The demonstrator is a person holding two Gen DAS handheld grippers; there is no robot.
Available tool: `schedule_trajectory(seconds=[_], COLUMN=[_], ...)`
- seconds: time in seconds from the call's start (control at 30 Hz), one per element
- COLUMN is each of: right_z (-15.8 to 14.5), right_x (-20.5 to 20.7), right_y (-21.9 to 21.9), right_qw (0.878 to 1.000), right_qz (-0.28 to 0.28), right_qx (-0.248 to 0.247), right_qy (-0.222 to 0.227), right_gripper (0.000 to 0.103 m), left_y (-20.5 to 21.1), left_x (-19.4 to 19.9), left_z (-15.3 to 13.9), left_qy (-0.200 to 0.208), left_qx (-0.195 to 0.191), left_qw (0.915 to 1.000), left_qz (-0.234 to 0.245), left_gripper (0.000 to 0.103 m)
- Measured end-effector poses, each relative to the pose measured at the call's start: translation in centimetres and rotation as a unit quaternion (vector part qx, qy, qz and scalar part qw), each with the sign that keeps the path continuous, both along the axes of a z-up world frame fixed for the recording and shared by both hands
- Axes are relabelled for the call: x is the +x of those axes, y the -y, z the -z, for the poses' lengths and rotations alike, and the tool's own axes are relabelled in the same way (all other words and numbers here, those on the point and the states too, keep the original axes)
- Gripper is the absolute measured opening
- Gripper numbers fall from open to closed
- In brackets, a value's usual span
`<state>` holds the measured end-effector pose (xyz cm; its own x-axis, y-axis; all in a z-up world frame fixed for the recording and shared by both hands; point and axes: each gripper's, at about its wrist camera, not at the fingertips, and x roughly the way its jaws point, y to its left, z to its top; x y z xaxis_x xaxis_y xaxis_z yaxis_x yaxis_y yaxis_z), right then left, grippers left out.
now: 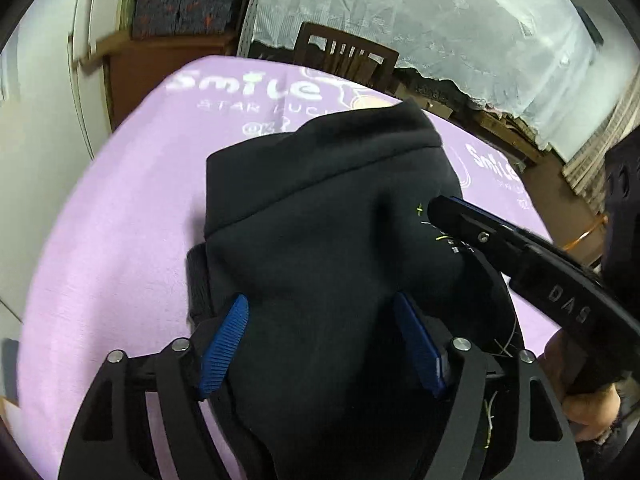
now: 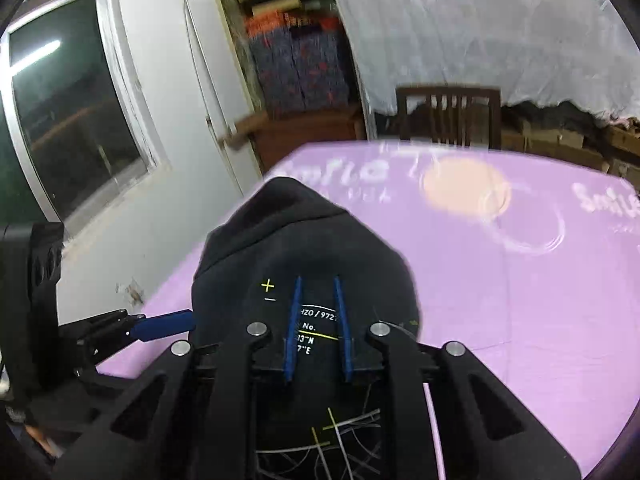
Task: Fold large clothes
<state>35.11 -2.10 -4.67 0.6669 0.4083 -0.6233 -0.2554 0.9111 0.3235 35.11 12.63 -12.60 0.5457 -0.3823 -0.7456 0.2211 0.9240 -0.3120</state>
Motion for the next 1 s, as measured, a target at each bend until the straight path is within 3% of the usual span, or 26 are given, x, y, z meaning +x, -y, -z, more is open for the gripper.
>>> schedule_trajectory(seconds=[0.07,0.2,0.33,0.47,0.53,0.6,0.67,0.8,1.0], right_z=[1.6,3.0,3.3,2.0,0.9,0.3,0.2,1.5,5.3], right_x=[-0.1,1.0,0.0,-1.7,-3.6,-5.4,-7.0,-8.7,-8.1], right_y=[-0.5,0.6,0.5,1.6,2.5,3.7,5.1,7.6,8.6], right_qw=[1.000,0.998,0.998,0.998,0.998,0.997,0.996,0.990,0.963], right_qz=[-0.002,-0.009,-0.006,-0.001,-0.005,-0.010,-0.005,-0.007,-0.023], right_qx=[-0.002,0.040,0.040,0.051,0.057,0.066,0.083,0.131,0.238], right_qy=[-0.020,-0.049,-0.050,-0.037,-0.029,-0.026,-0.025,-0.055,-0.127], right_gripper=[0.016,0.015,0.015,0.018,0.020,0.036,0.068,0.076,0.091], left_y=[0.2,0.8,-0.9,-3.1,-3.8,-4.6,-4.8,-4.2,-3.2], left_x=[0.2,-0.1,-1.1,-5.1,-5.9,-6.1,-6.0,-5.1,-3.8], left_z=[0.1,0.2,-0.9,-3.9,-4.0,-2.7,-1.7,-0.3,1.2], left_qy=[0.002,0.017,0.002,0.044,0.043,0.014,-0.010,-0.041,-0.059], left_qx=[0.004,0.026,-0.001,-0.027,-0.044,-0.061,-0.076,-0.107,-0.124], left_qw=[1.0000,0.9994,0.9990,0.9973,0.9968,0.9967,0.9960,0.9932,0.9905], left_qz=[0.000,-0.014,-0.045,-0.052,-0.052,-0.051,-0.047,-0.020,-0.002], left_gripper=[0.079,0.086,0.082,0.084,0.084,0.084,0.084,0.084,0.086])
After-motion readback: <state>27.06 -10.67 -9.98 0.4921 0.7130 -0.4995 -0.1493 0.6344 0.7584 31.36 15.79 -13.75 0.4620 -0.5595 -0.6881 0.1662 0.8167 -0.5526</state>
